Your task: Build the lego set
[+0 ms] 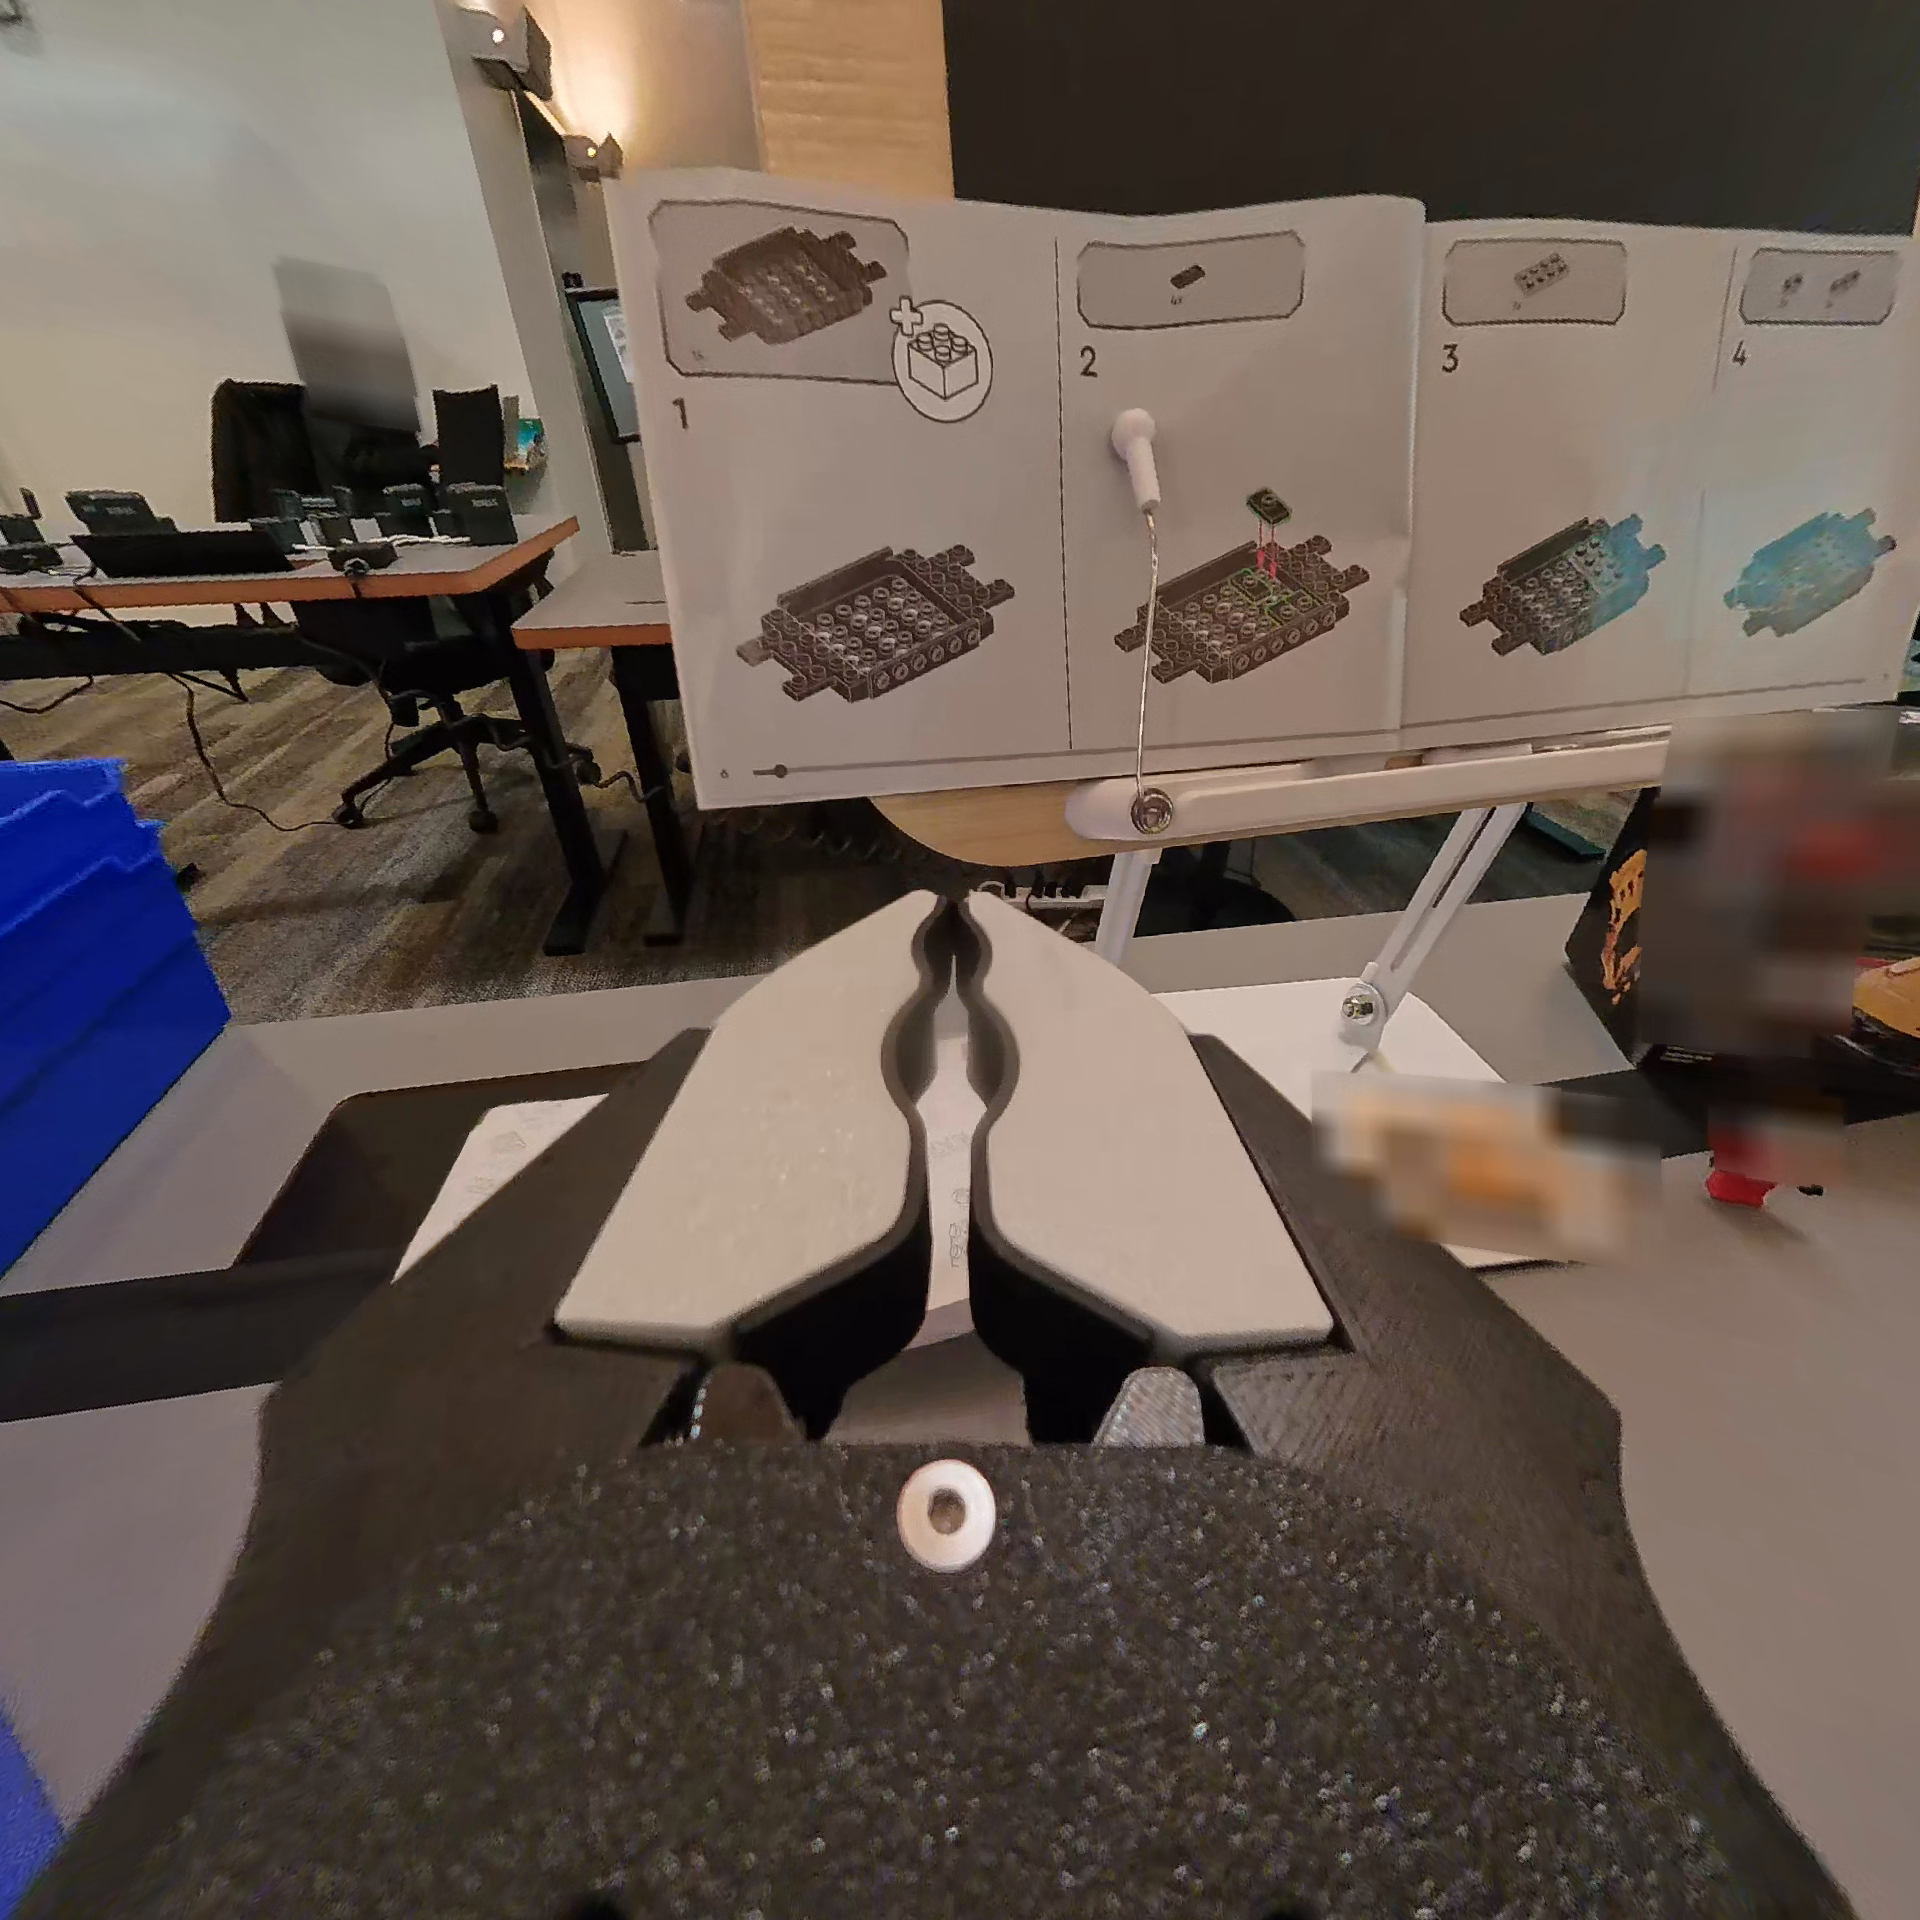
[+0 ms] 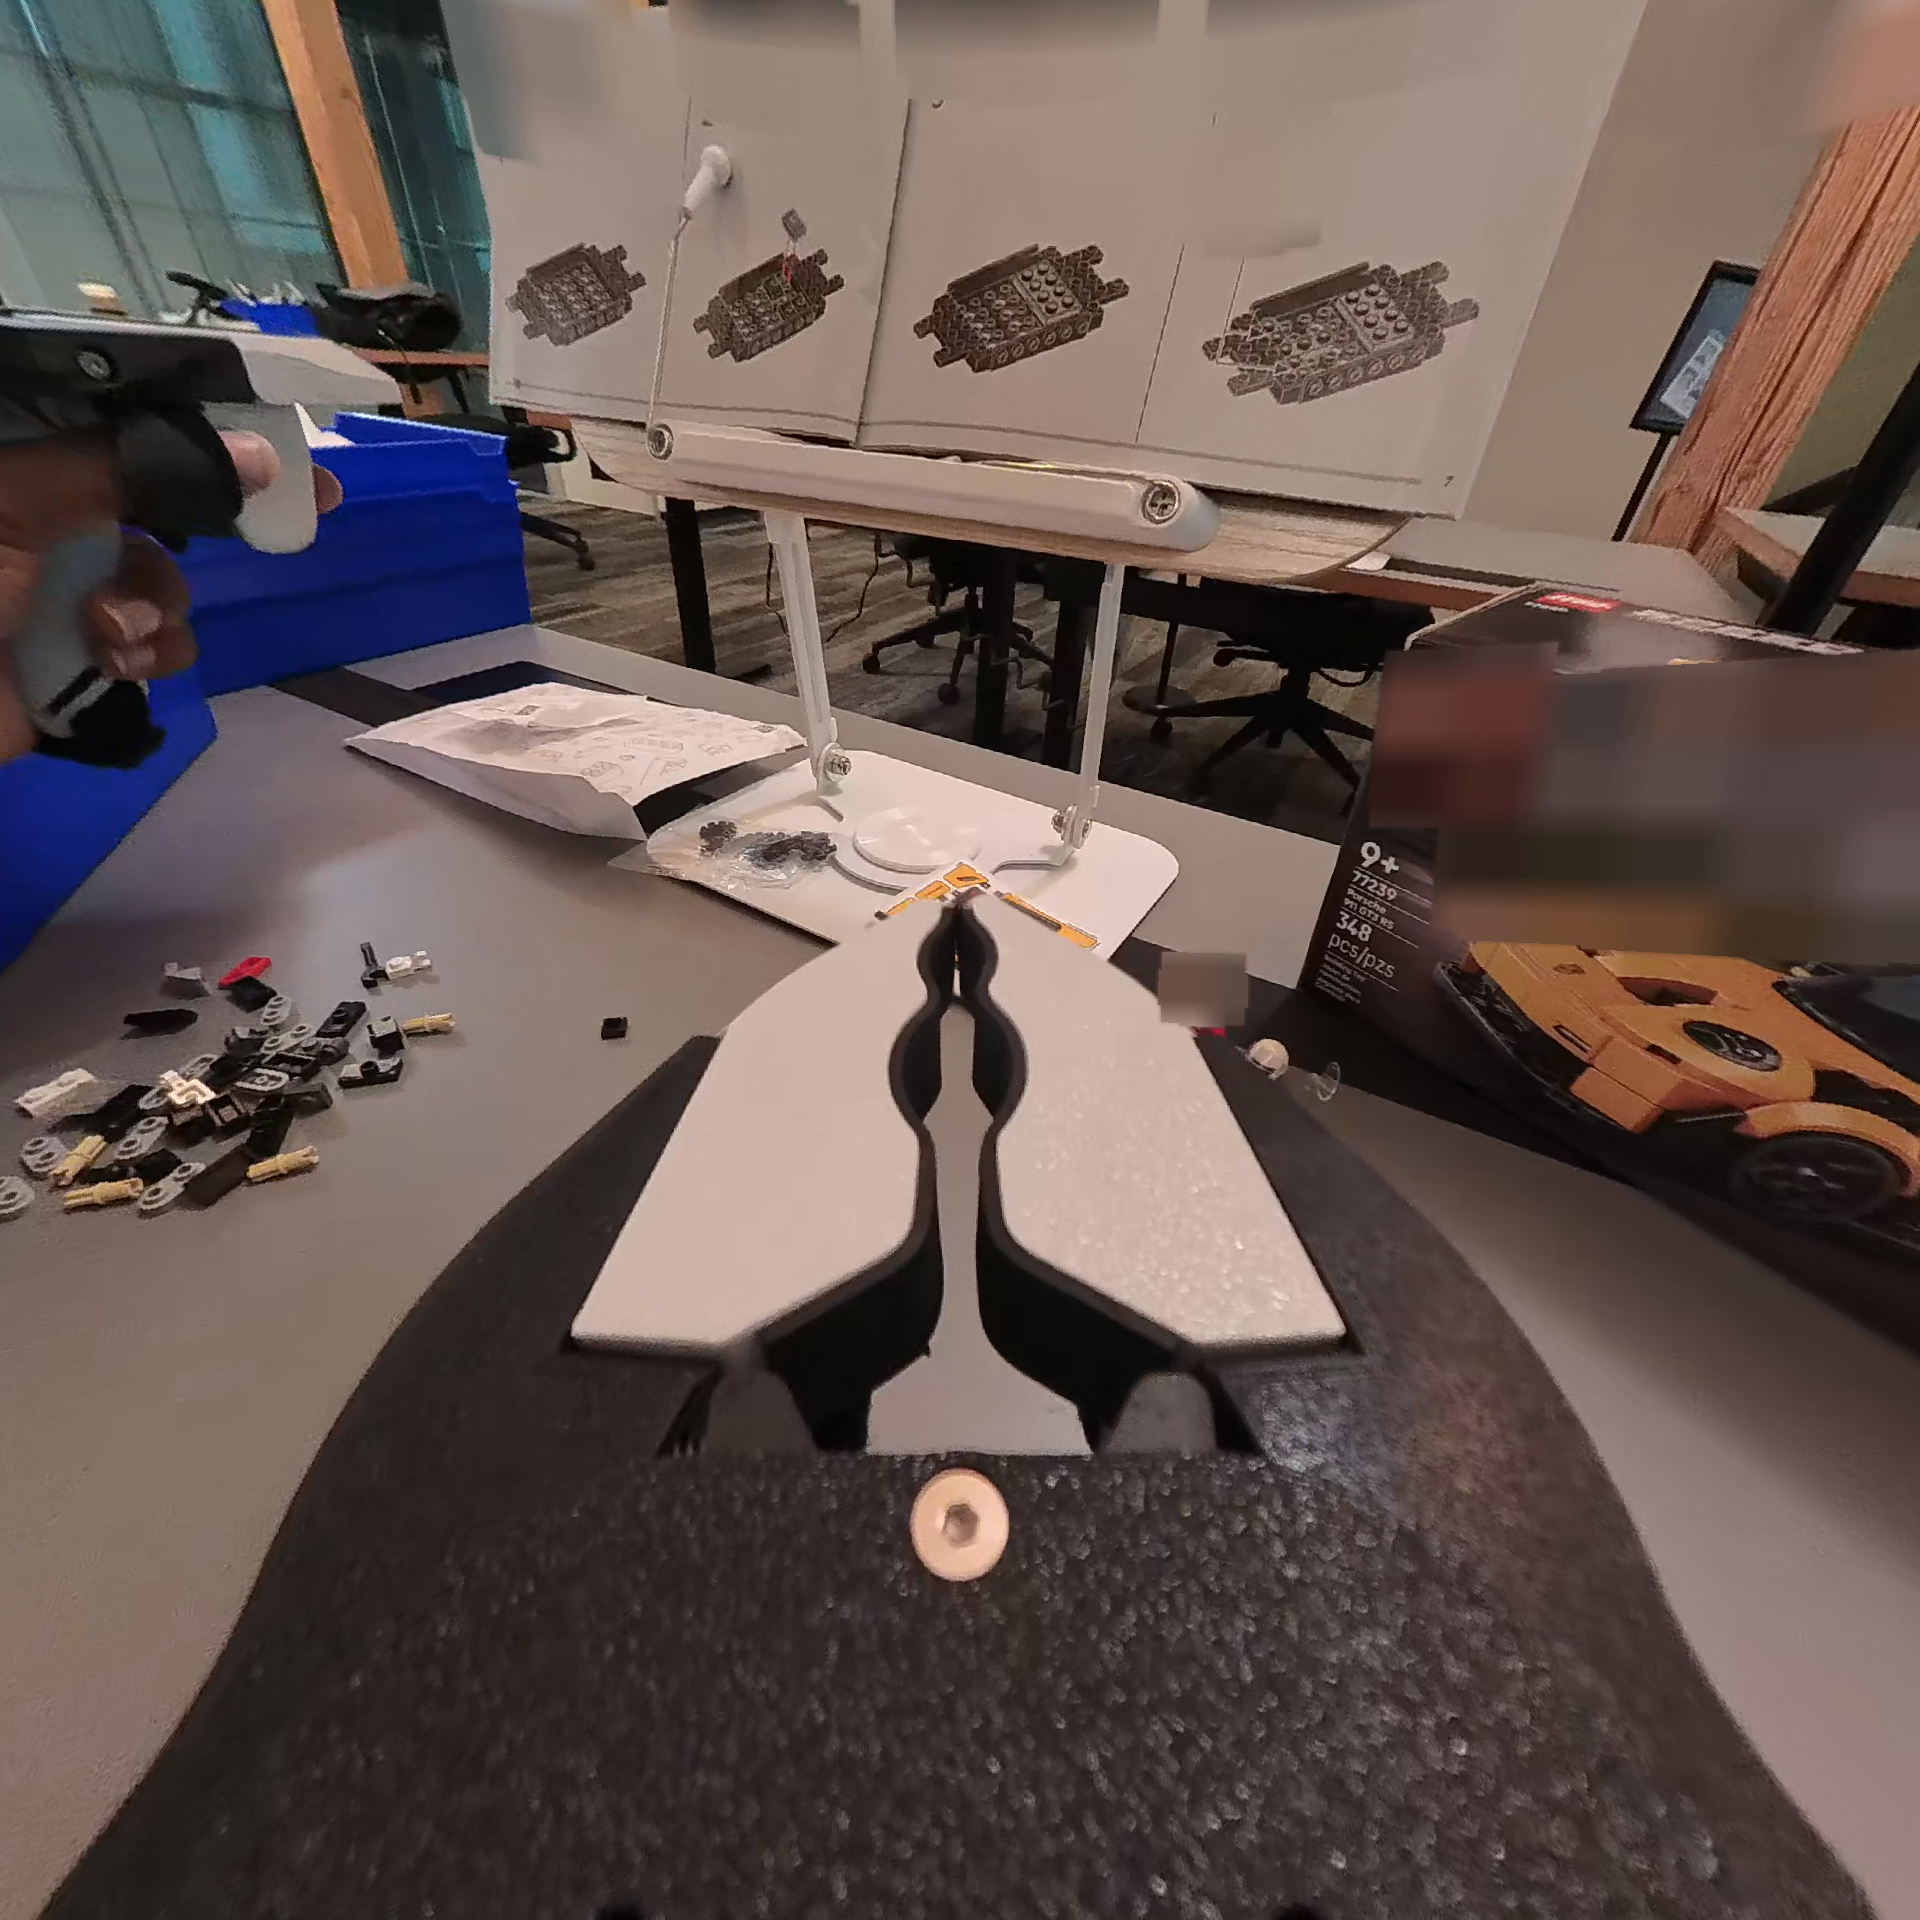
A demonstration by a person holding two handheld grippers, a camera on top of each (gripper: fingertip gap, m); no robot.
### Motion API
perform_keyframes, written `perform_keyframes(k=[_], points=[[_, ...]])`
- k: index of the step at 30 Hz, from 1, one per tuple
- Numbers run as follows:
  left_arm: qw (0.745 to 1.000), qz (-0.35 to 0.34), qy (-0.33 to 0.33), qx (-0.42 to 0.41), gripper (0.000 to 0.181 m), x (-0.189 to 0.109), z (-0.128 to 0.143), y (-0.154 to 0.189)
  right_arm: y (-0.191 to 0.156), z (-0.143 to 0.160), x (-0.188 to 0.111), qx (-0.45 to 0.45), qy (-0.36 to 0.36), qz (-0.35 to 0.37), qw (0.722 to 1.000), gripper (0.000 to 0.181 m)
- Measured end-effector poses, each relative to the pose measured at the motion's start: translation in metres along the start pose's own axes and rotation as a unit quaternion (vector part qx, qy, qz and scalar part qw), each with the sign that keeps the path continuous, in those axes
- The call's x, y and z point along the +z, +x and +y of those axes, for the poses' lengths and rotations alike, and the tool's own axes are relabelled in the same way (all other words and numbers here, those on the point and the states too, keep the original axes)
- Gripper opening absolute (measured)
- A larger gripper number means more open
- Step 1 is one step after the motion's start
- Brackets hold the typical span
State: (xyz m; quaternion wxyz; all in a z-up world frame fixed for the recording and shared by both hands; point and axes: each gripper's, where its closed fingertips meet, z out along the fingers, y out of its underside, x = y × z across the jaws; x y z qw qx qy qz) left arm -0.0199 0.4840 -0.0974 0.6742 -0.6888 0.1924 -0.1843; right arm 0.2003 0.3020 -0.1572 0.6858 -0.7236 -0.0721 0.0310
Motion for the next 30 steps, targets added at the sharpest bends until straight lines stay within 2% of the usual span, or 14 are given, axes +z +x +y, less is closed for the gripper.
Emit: perform_keyframes(k=[11,20,25,30], points=[[0.999,0.03,-0.013,-0.003,0.0,0.002,0.008,0.015,0.003,0.004,0.0,0.013,-0.005,0.004,1.0,0.0],[0.998,0.059,-0.015,-0.016,0.0,0.001,0.008,0.024,-0.014,0.007,0.004,-0.002,-0.008,-0.017,1.0,0.0],[0.997,0.075,-0.03,-0.017,0.0,0.006,0.019,0.031,-0.009,0.006,0.002,0.004,-0.005,-0.01,1.0,0.0],[0.996,0.078,-0.028,-0.024,0.0,0.004,0.017,0.028,-0.009,0.009,0.004,0.011,-0.01,-0.012,1.0,0.0]])
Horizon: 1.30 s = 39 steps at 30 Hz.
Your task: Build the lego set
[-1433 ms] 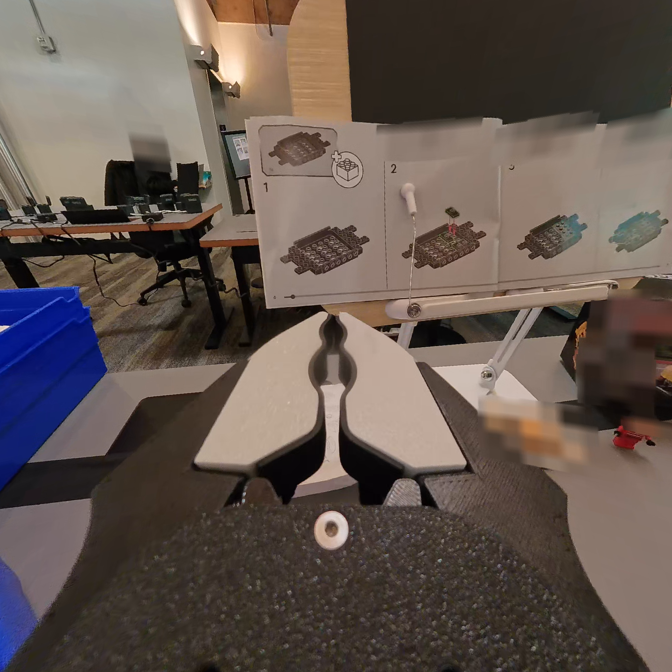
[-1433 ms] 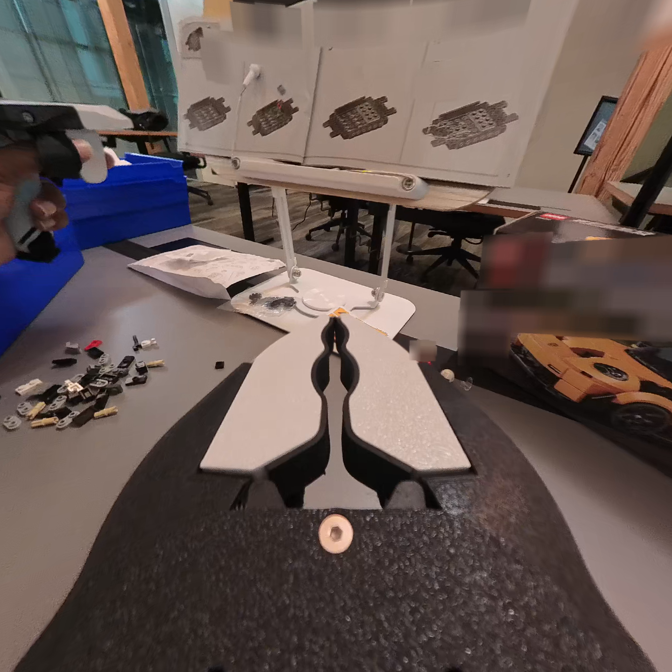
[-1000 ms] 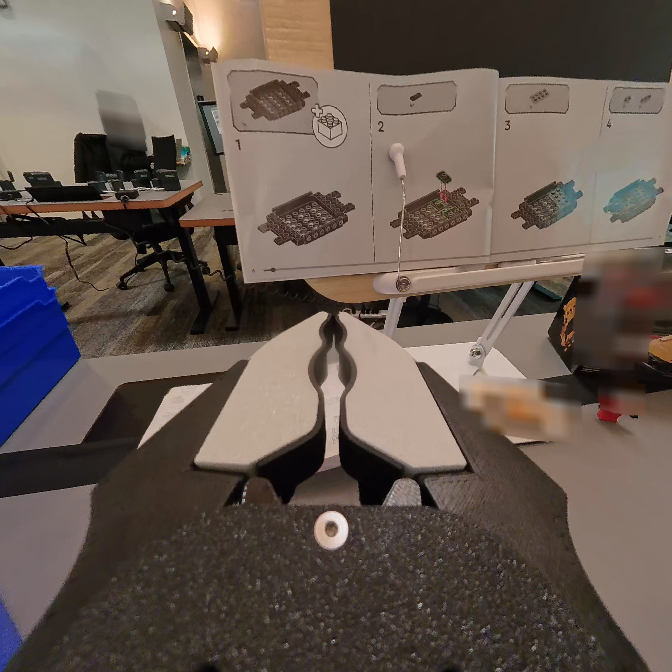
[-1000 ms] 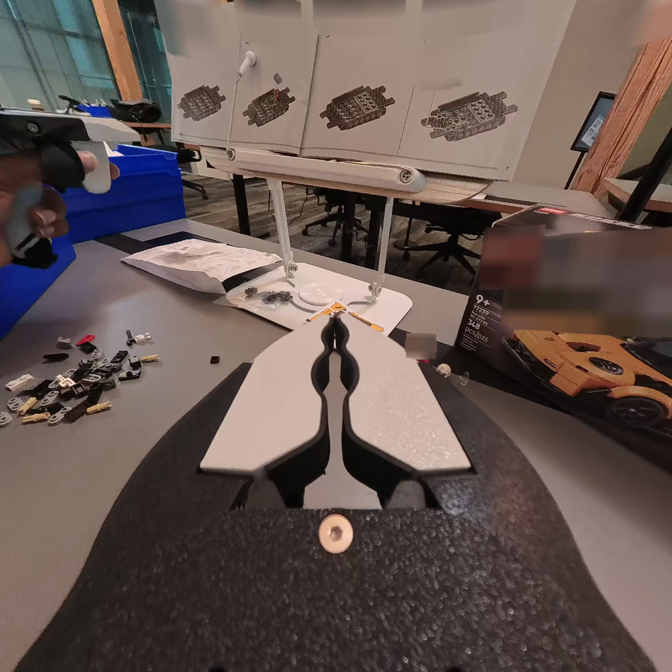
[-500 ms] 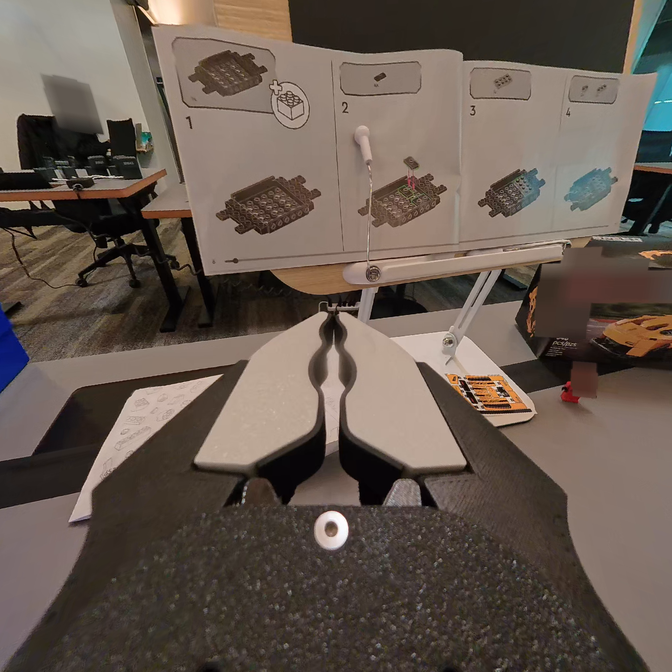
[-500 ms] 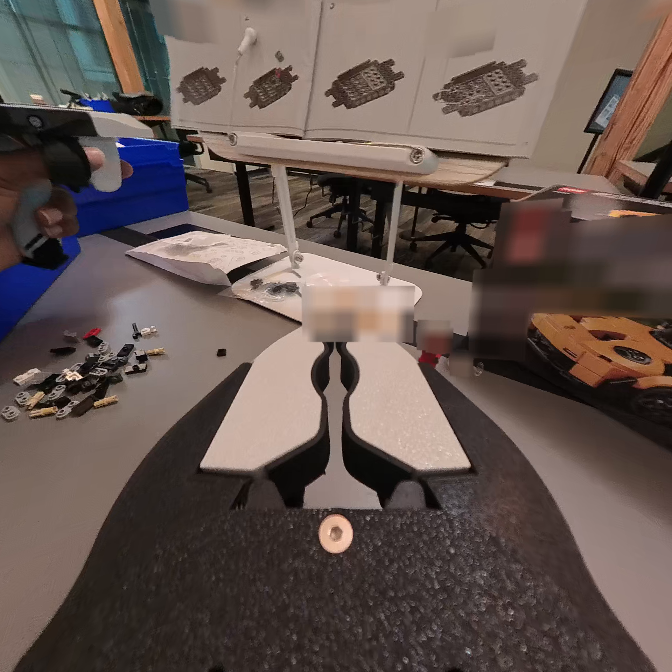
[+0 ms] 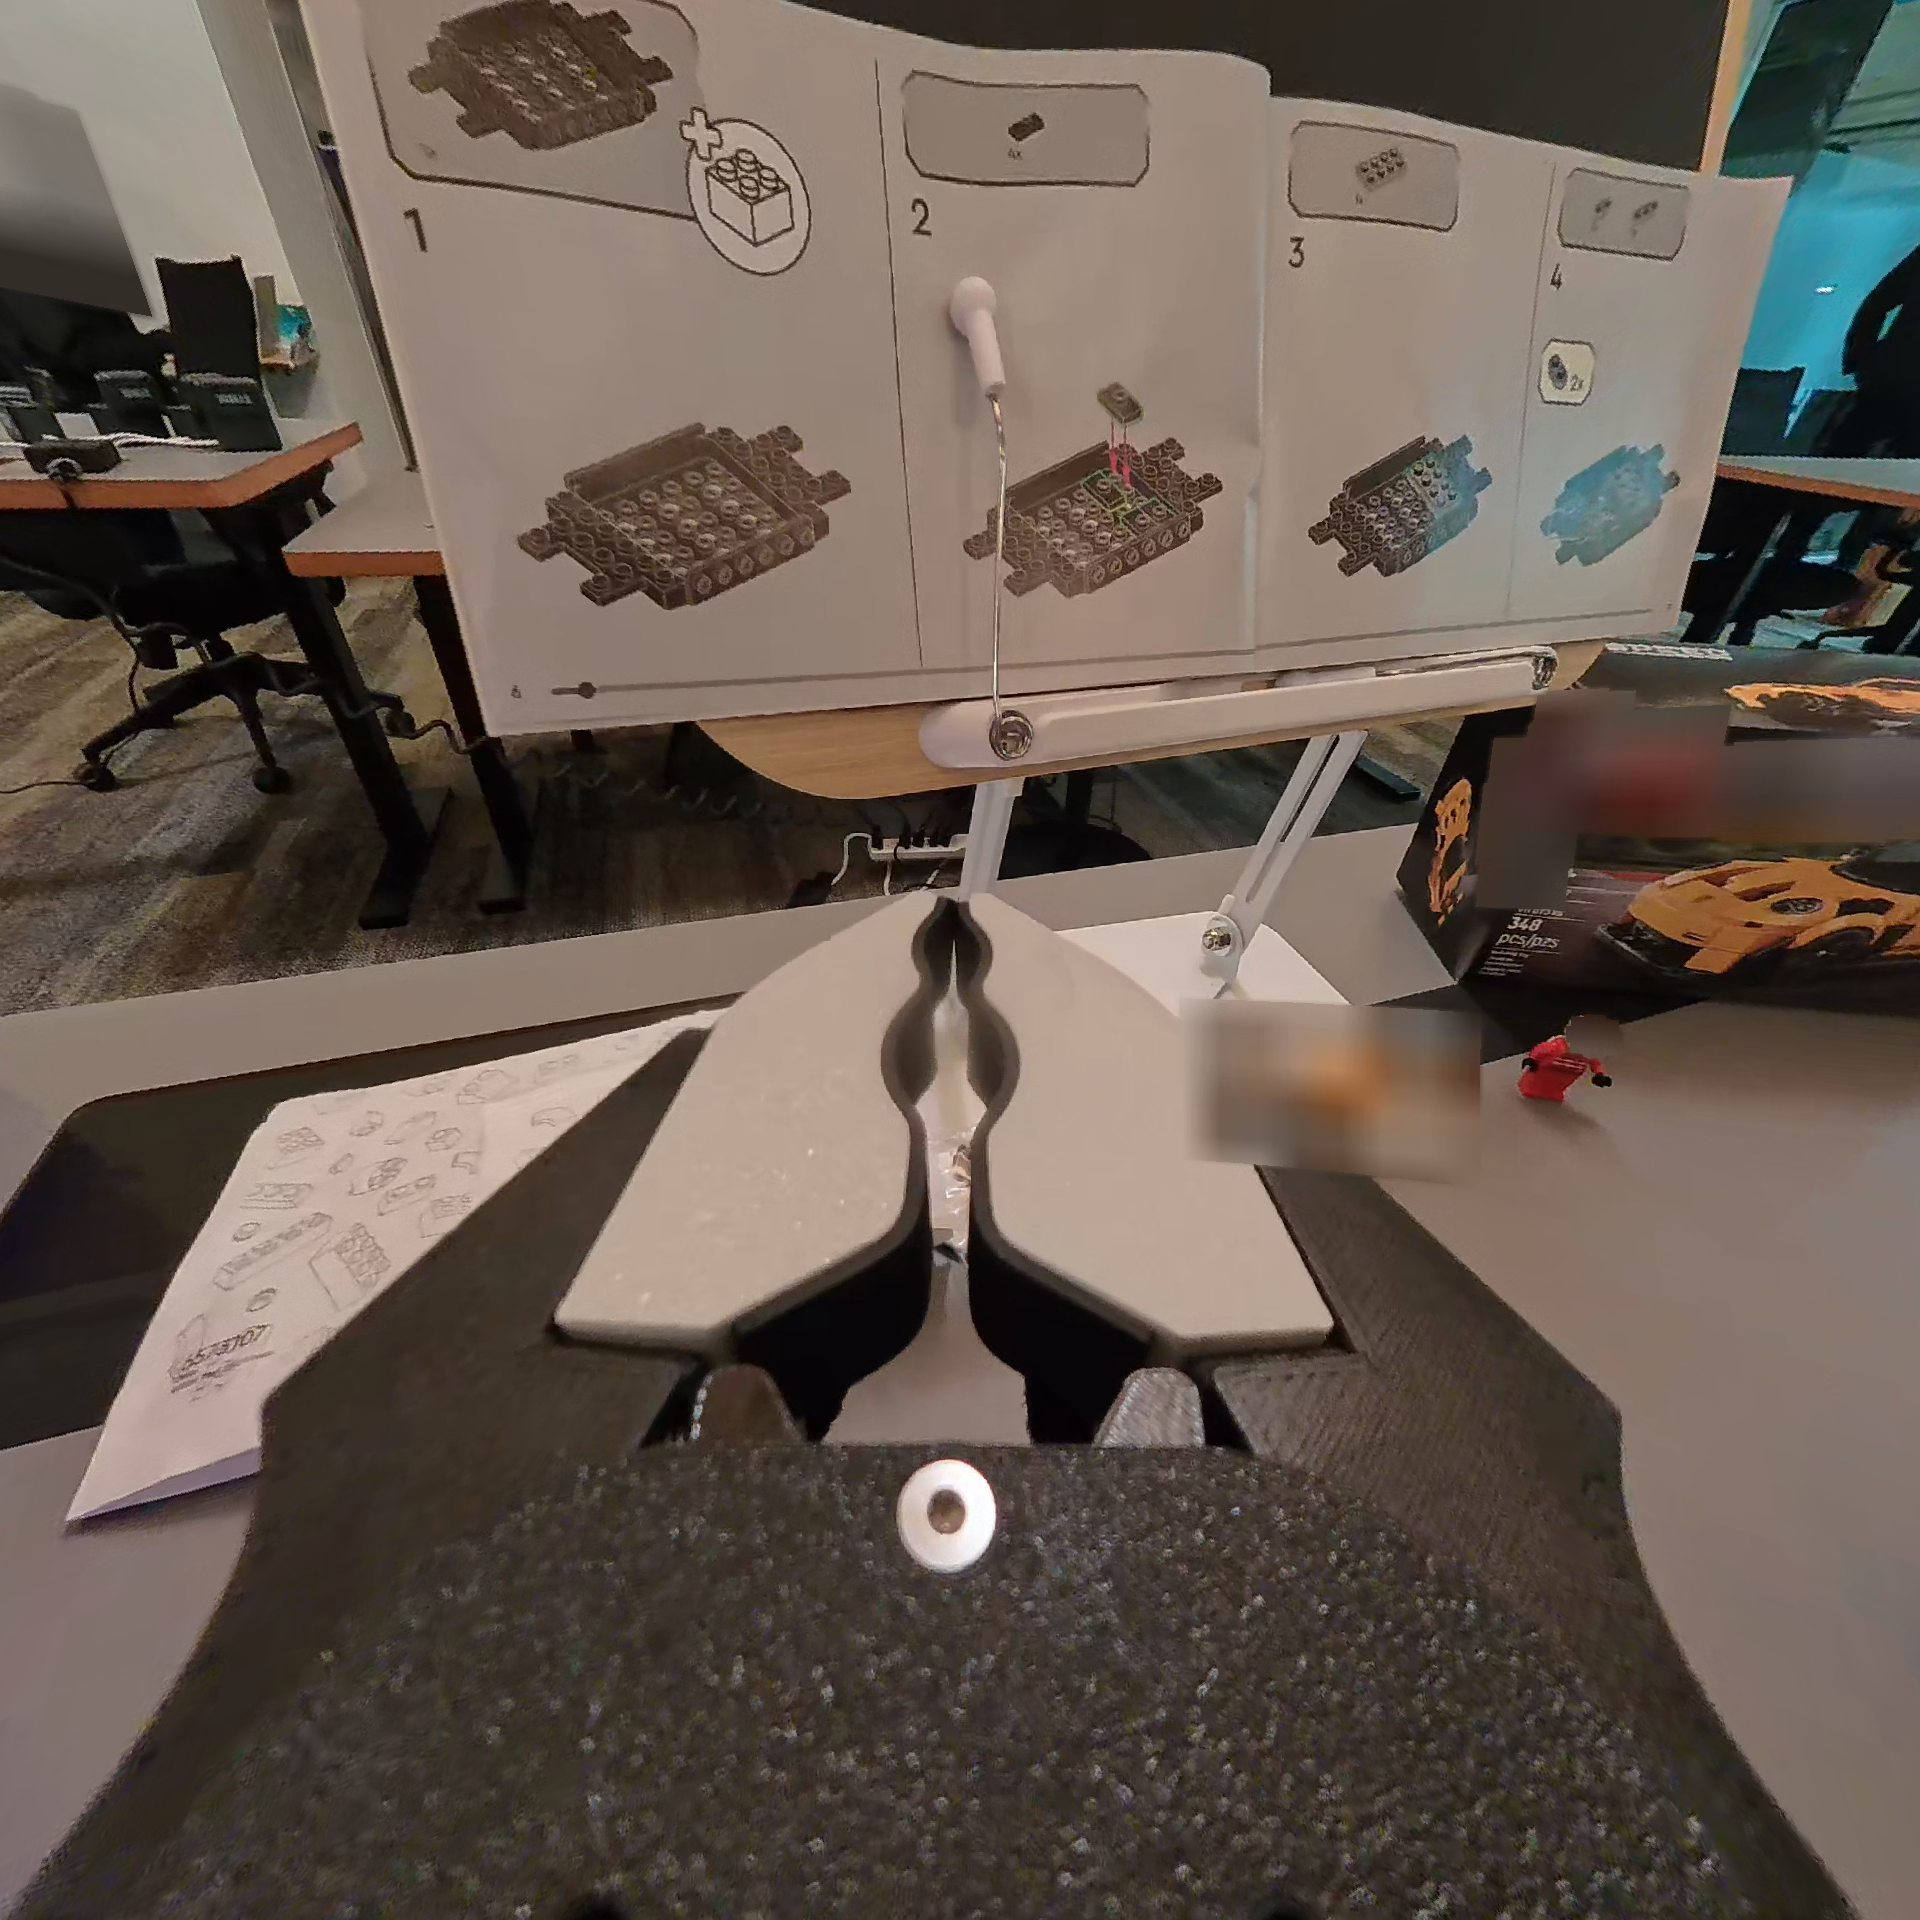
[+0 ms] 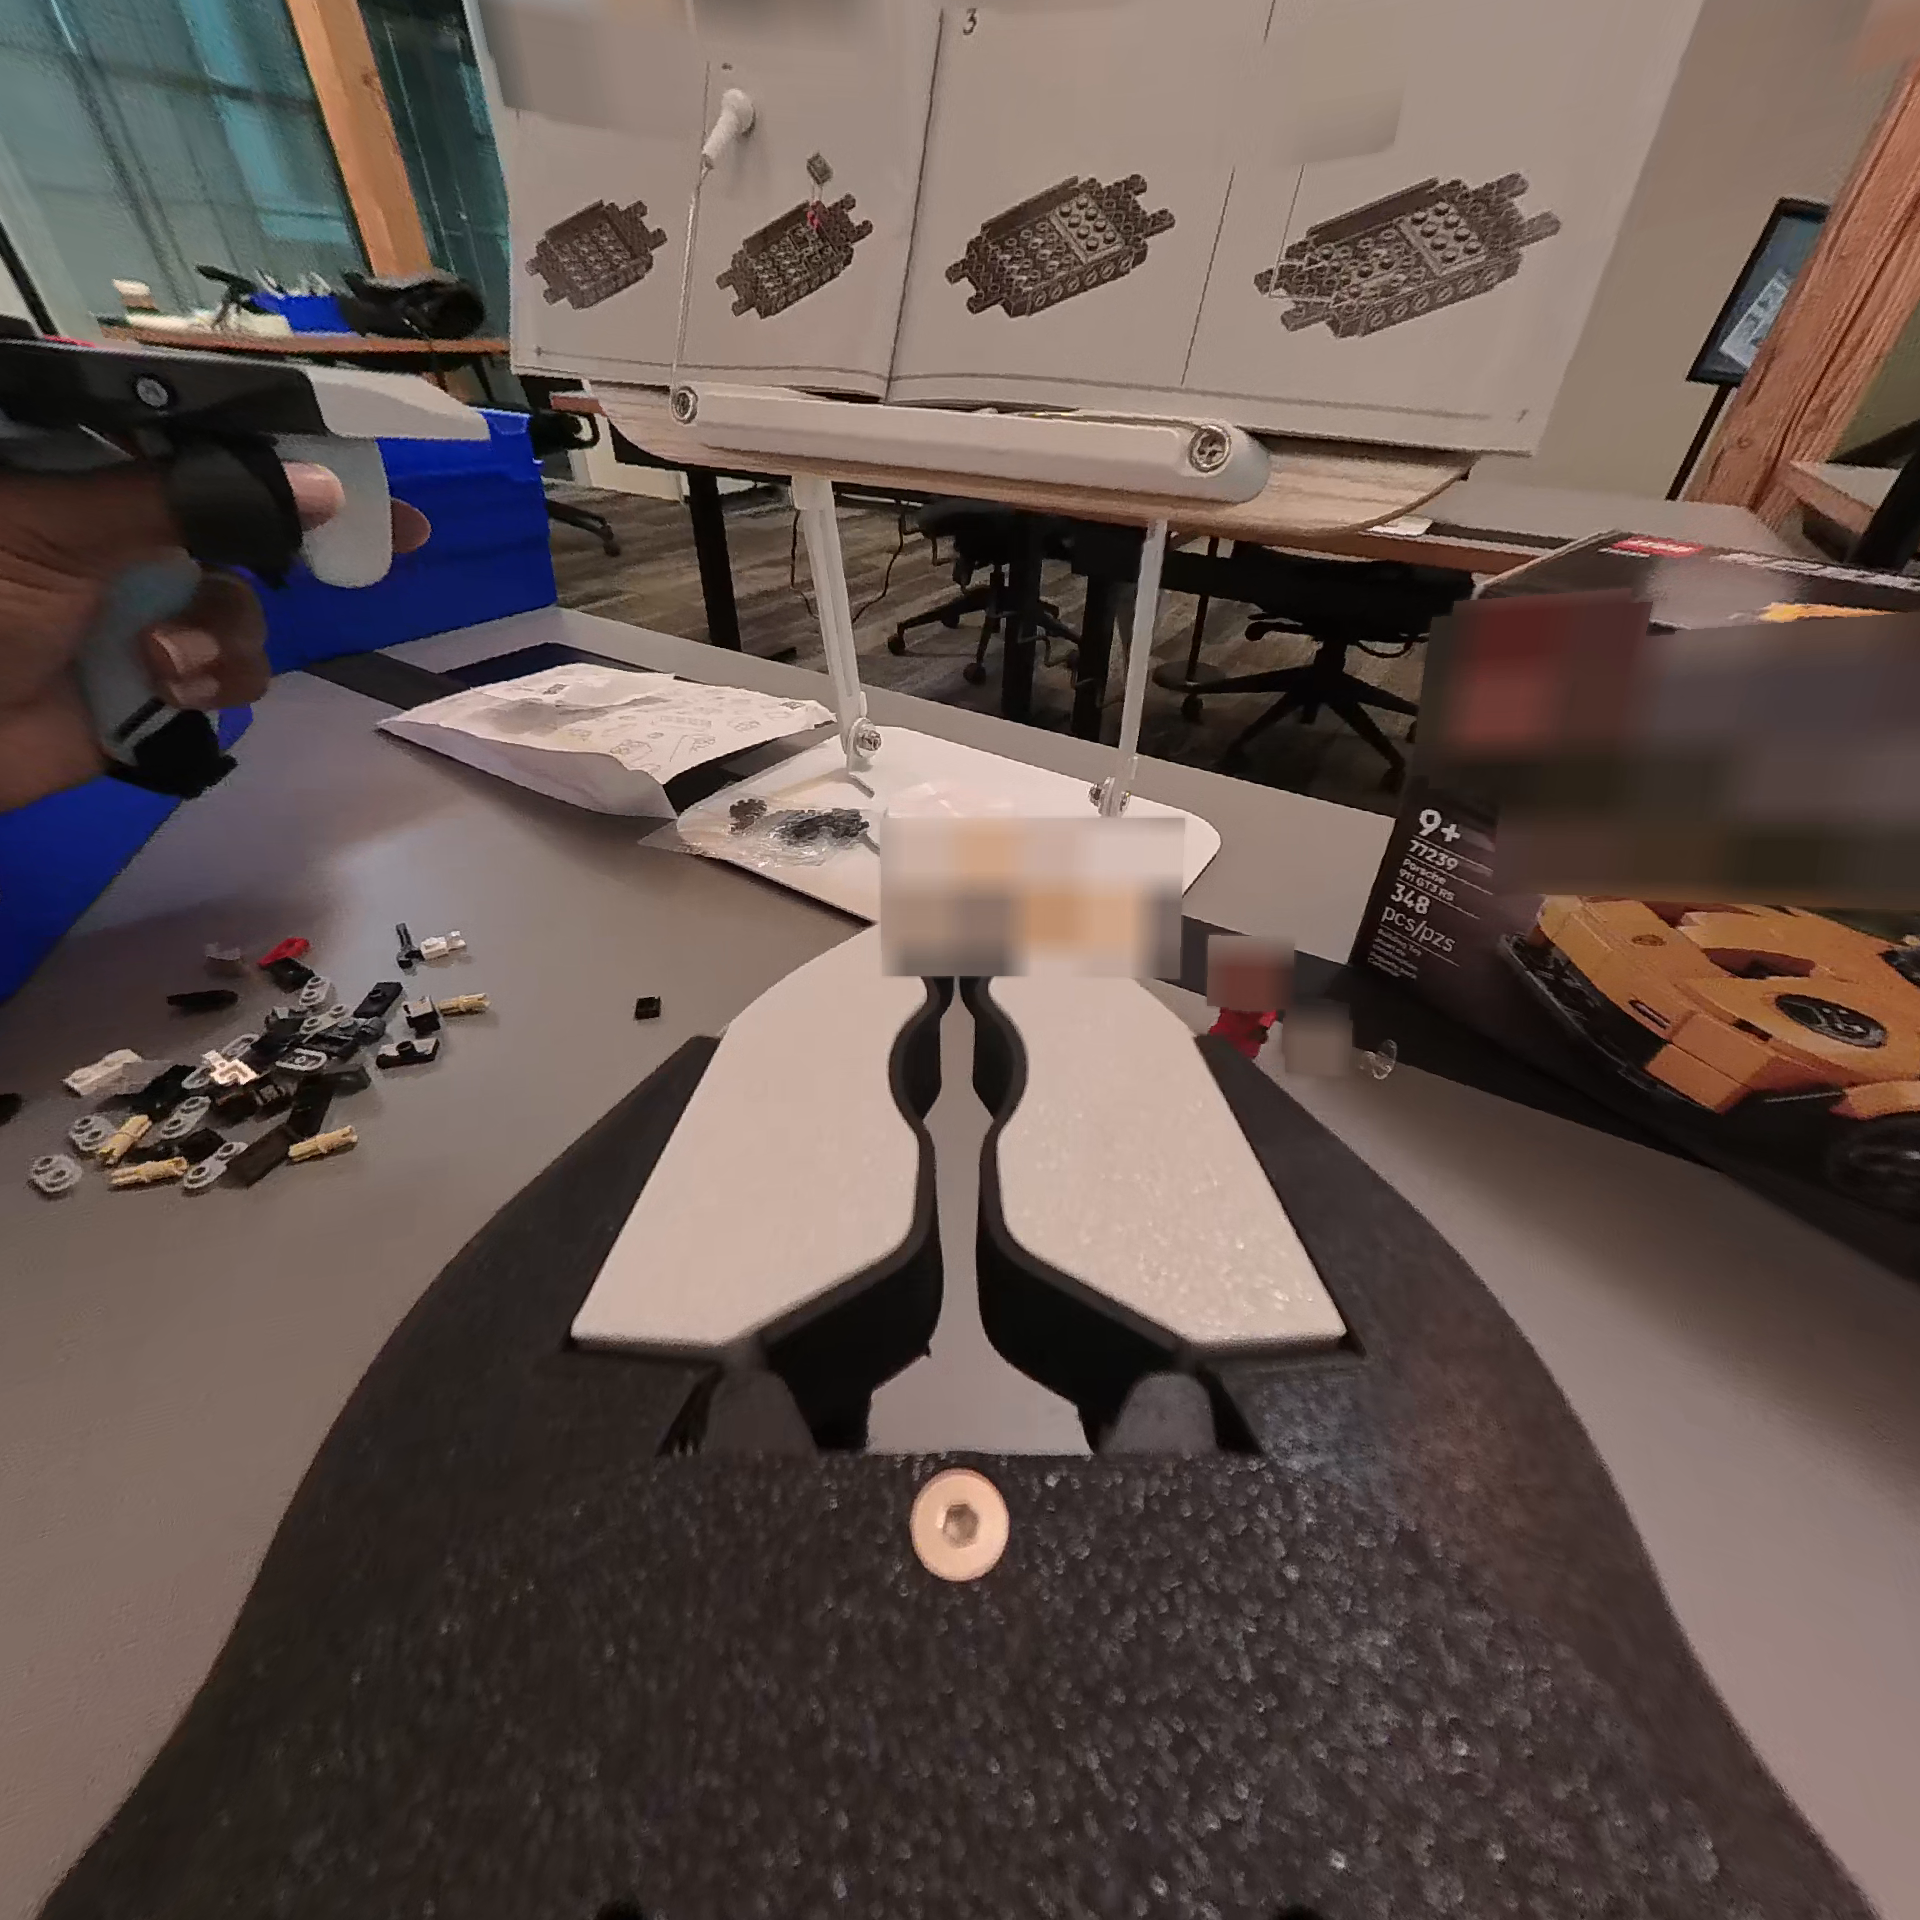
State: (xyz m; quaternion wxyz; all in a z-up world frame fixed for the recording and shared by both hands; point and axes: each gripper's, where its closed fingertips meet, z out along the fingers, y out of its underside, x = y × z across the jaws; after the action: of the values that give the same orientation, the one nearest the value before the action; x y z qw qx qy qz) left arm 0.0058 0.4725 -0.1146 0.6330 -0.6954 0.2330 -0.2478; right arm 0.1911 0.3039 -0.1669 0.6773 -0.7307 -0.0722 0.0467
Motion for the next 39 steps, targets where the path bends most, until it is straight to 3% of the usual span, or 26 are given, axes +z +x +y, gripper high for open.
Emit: perform_keyframes(k=[7,21,39], points=[[1.0,0.0,0.008,0.005,0.0,-0.003,-0.005,0.003,-0.002,0.002,0.001,-0.017,0.0,0.003,1.0,0.0],[0.992,-0.078,0.073,0.062,0.0,-0.018,-0.031,-0.01,0.019,-0.015,-0.008,-0.005,0.032,0.044,0.998,0.0],[0.992,-0.084,0.056,0.079,0.0,-0.008,-0.023,-0.008,0.014,-0.009,-0.005,-0.008,0.021,0.031,0.999,0.0]])
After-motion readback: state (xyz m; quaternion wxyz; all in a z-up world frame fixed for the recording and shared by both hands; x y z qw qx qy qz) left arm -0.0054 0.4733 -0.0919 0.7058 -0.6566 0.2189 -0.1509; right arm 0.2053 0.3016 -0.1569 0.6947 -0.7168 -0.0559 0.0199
